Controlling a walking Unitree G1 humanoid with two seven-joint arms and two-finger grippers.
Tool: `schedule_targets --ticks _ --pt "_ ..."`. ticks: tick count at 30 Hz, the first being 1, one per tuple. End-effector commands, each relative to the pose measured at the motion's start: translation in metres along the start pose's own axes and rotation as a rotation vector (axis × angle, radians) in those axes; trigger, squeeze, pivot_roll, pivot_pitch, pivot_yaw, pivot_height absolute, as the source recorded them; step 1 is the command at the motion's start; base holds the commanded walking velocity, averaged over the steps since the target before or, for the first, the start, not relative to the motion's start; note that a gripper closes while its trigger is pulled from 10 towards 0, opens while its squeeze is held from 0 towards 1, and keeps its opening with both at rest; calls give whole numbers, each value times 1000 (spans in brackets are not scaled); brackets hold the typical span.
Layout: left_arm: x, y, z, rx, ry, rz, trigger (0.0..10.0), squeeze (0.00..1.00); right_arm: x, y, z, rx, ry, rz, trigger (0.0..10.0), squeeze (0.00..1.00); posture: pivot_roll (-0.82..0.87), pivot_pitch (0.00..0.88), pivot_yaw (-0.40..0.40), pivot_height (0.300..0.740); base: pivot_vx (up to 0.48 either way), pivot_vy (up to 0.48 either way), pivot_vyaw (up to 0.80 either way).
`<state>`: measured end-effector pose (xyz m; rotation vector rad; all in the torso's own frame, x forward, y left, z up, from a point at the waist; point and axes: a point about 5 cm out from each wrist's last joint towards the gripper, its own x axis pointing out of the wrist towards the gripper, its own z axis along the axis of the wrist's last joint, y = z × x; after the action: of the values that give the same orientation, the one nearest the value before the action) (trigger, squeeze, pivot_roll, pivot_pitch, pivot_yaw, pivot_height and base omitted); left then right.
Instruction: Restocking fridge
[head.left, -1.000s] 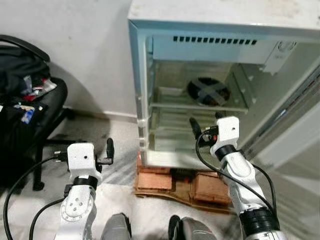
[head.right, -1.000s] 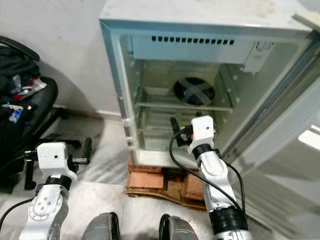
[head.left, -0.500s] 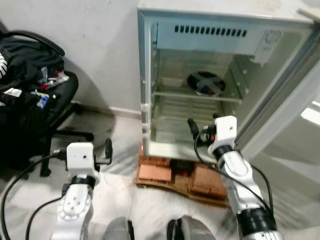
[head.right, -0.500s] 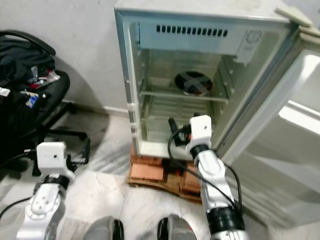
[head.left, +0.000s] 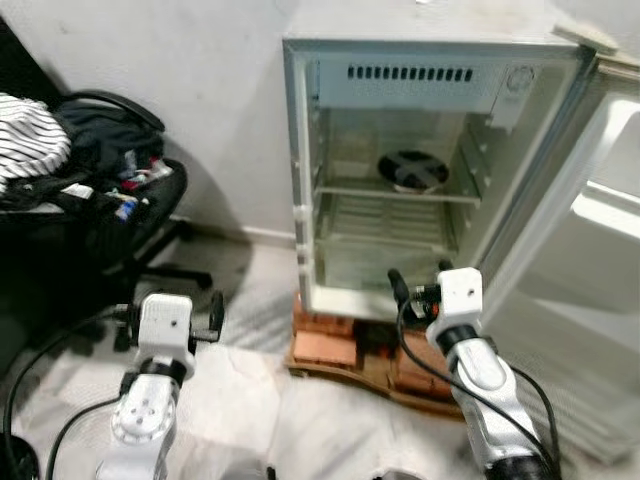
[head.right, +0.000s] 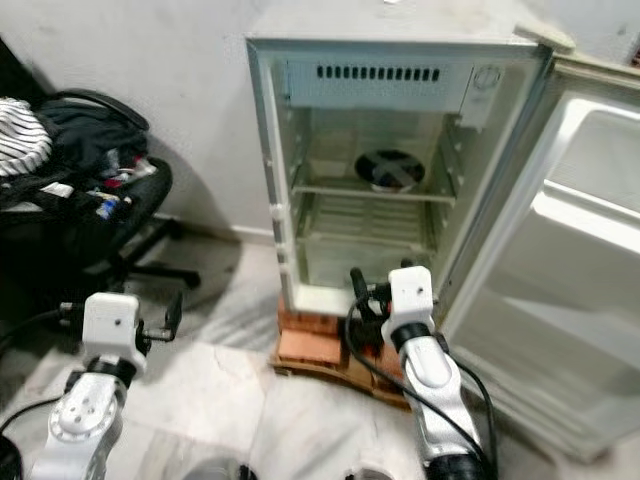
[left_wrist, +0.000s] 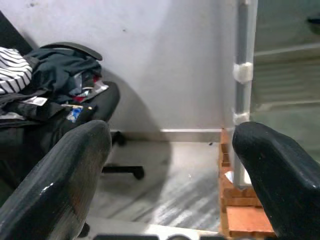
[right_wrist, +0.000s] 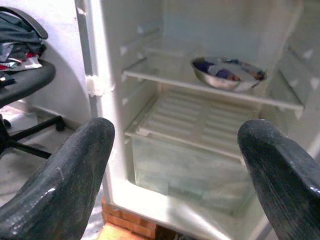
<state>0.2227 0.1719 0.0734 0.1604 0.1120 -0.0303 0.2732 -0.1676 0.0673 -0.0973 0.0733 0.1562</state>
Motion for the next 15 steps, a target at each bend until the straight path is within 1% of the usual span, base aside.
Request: schedule_targets --ticks 1,4,5,6,7,10,13,15 --pt "2 -10 -2 10 0 -38 10000 0 -1 -5 1 8 -1 -14 10000 0 12 27 53 740 0 0 0" --pt "1 -14 -3 6 11 -44 10000 0 -4 -8 -2 13 12 -26 10000 0 7 34 51 740 0 0 0" --pt "0 -15 -5 3 15 -48 10000 0 -6 -8 -6 -6 32 -30 10000 0 8 31 47 740 0 0 0" --pt "0 -15 -5 3 15 -48 10000 0 -6 -8 -6 -6 32 -30 10000 0 8 31 47 740 0 0 0" --pt "-1 -16 -6 2 18 -51 10000 0 -7 -6 -11 -12 52 -26 10000 0 12 29 39 740 0 -251 0" --pt "-2 -16 -8 2 21 -48 10000 0 -8 -2 -12 -9 57 -9 10000 0 16 29 34 740 0 -271 0" --pt "-3 -13 -9 3 20 -38 10000 0 -6 1 -10 -6 53 24 10000 0 21 41 27 740 0 -427 0" --pt "-5 -13 -9 4 21 -35 10000 0 -7 1 -11 -7 58 33 10000 0 23 51 26 740 0 -480 0"
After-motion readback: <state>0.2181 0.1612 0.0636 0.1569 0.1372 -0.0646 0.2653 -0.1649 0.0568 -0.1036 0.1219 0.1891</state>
